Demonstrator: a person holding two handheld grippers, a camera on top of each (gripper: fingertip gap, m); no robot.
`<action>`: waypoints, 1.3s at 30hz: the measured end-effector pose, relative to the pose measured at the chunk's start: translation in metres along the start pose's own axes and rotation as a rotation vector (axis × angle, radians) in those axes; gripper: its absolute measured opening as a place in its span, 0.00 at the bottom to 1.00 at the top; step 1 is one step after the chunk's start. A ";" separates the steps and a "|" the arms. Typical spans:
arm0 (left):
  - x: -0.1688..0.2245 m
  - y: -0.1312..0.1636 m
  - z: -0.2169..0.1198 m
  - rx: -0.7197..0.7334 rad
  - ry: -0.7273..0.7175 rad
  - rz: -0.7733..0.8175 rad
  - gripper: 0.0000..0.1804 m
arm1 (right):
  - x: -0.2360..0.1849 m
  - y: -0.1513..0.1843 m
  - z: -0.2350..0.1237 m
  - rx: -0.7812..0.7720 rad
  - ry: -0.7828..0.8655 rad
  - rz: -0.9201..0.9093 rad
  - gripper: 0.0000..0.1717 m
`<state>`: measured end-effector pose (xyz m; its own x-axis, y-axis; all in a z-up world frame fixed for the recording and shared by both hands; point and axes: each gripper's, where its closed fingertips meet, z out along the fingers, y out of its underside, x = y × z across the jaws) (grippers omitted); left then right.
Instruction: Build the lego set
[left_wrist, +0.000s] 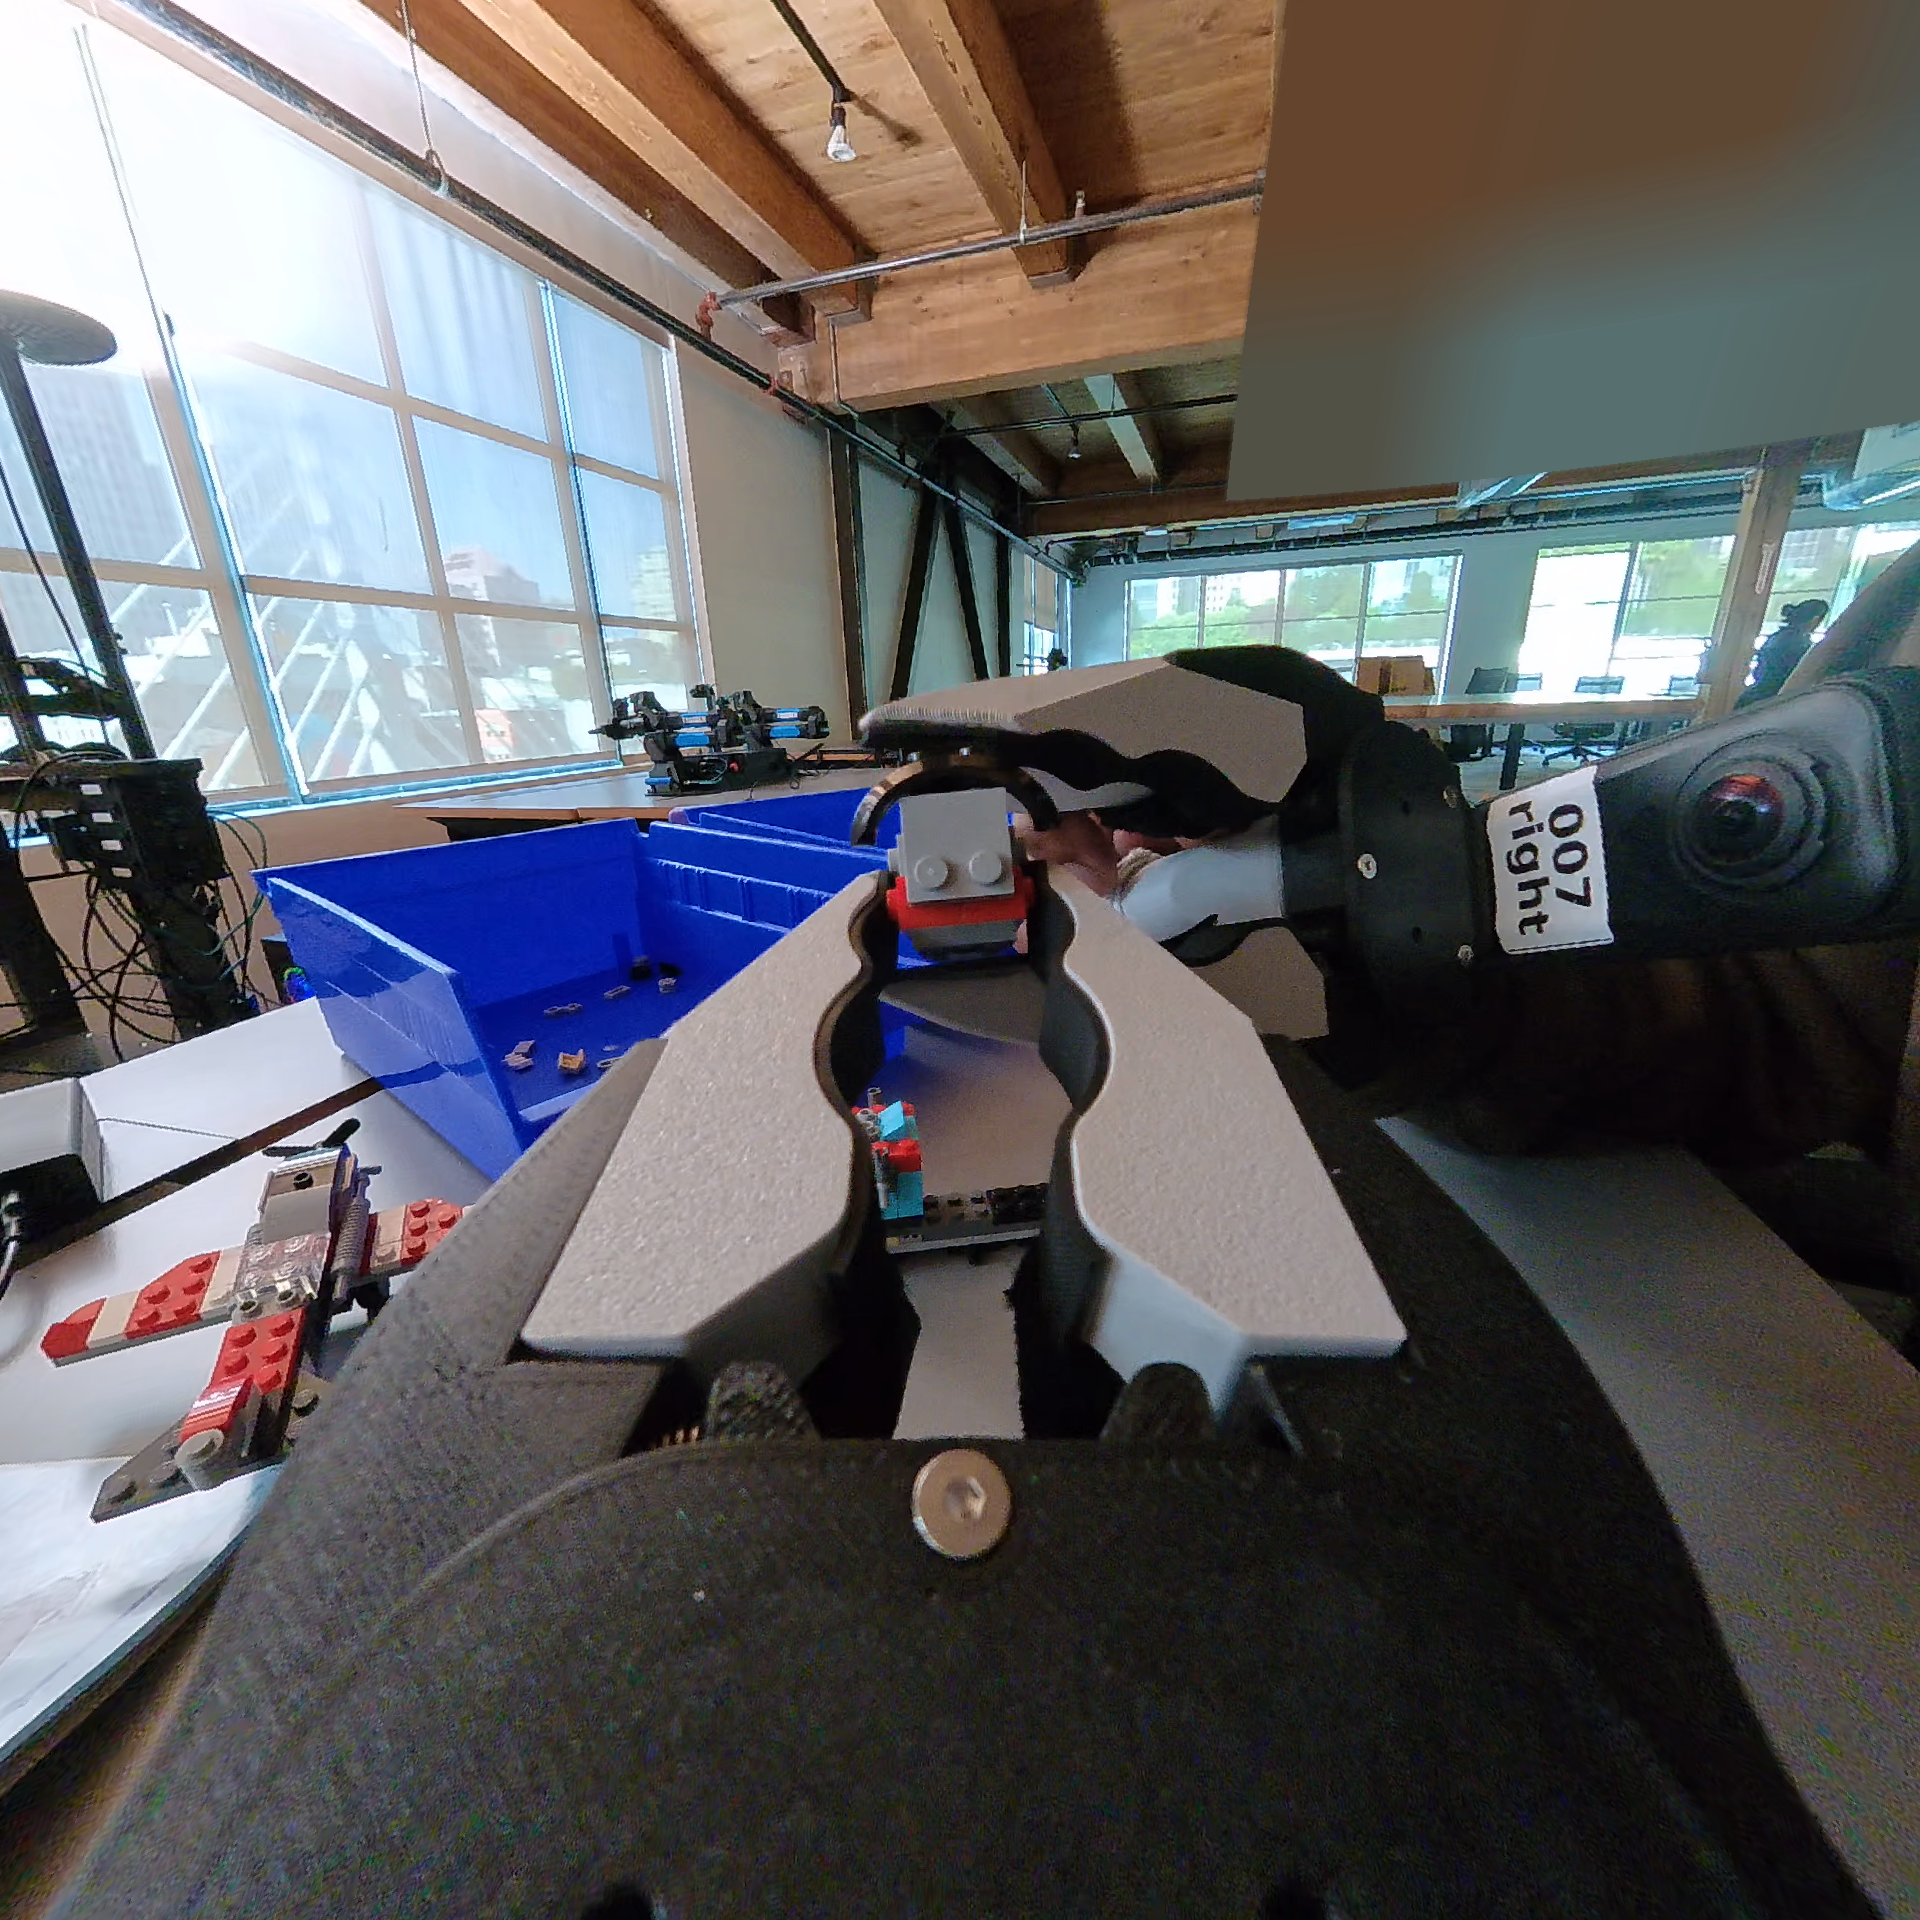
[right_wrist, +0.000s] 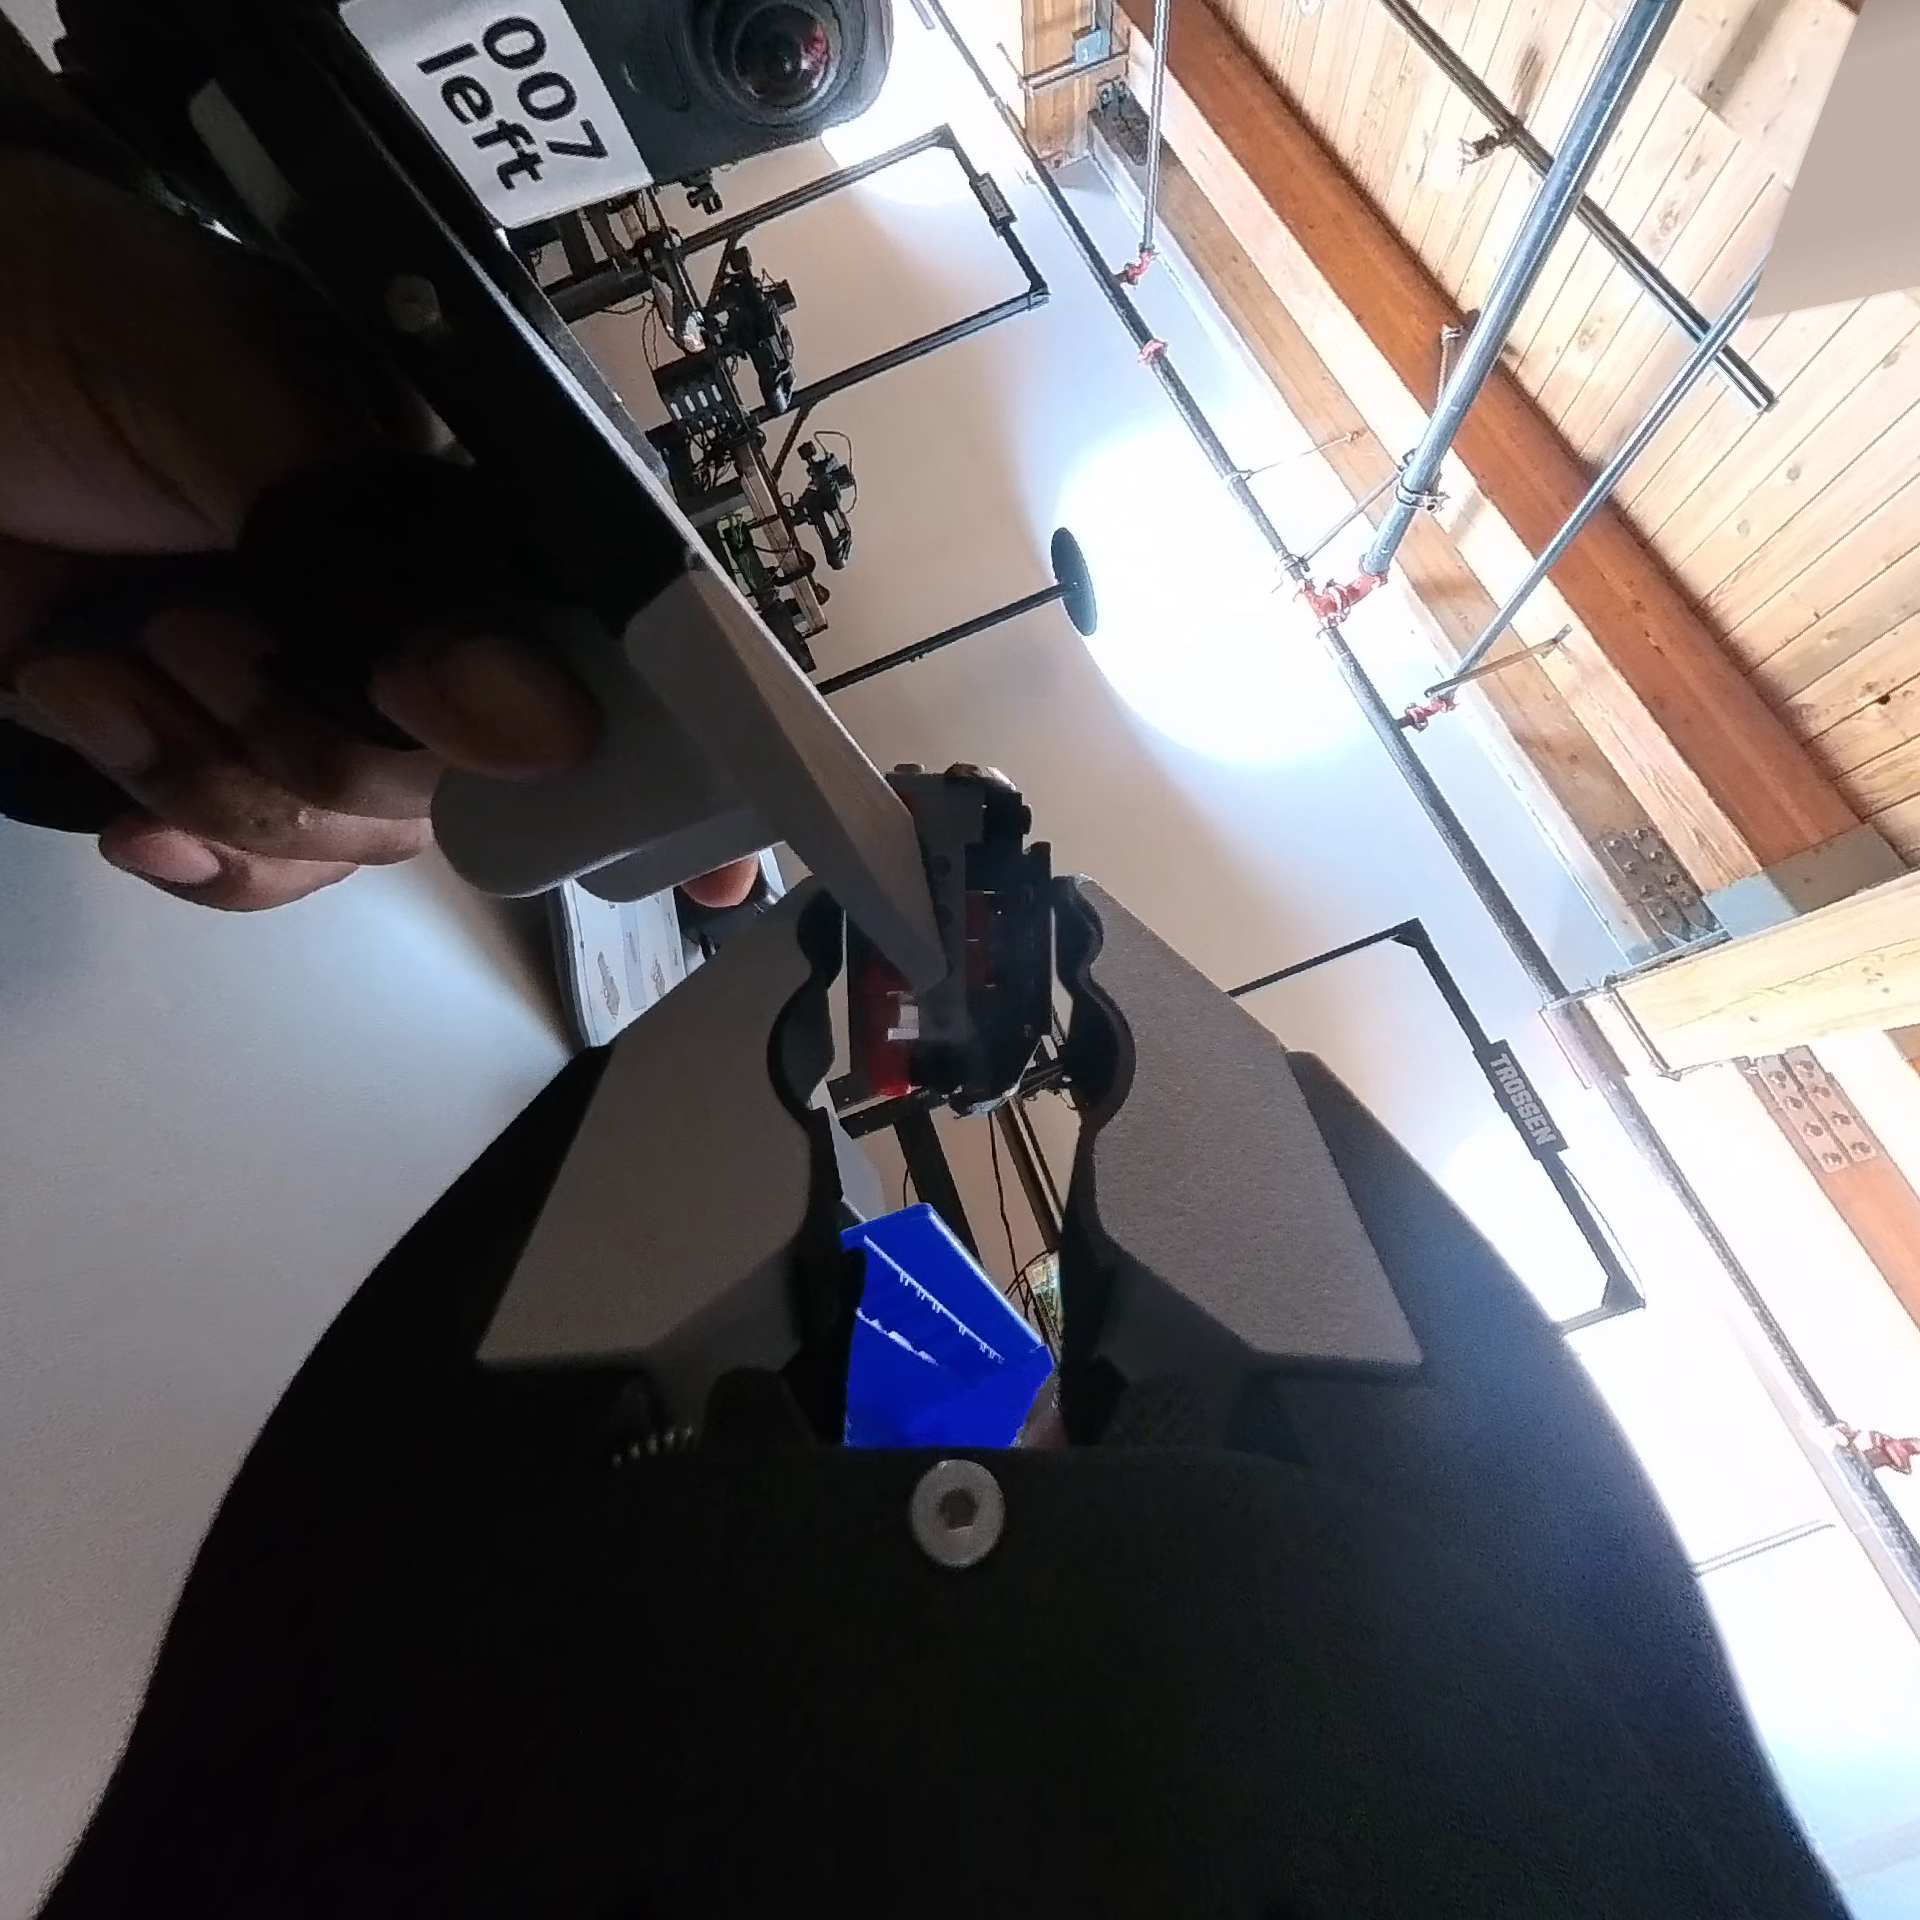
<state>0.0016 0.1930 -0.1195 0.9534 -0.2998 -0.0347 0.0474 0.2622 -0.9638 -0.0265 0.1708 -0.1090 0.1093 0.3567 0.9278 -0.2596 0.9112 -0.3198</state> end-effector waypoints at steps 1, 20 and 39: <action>0.001 -0.001 0.000 0.004 0.003 0.002 0.14 | 0.001 -0.001 0.000 0.003 0.002 -0.002 0.24; -0.013 -0.023 -0.014 0.094 -0.054 -0.016 0.14 | 0.016 -0.001 -0.008 0.076 0.021 0.230 0.39; -0.012 -0.015 -0.024 0.063 -0.093 -0.019 0.14 | 0.006 0.017 -0.034 0.025 0.009 0.525 0.38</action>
<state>-0.0175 0.1712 -0.1113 0.9756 -0.2191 0.0109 0.0815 0.3158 -0.9453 0.0020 0.1957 -0.1158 -0.0336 0.7658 0.6422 -0.3040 0.6042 -0.7365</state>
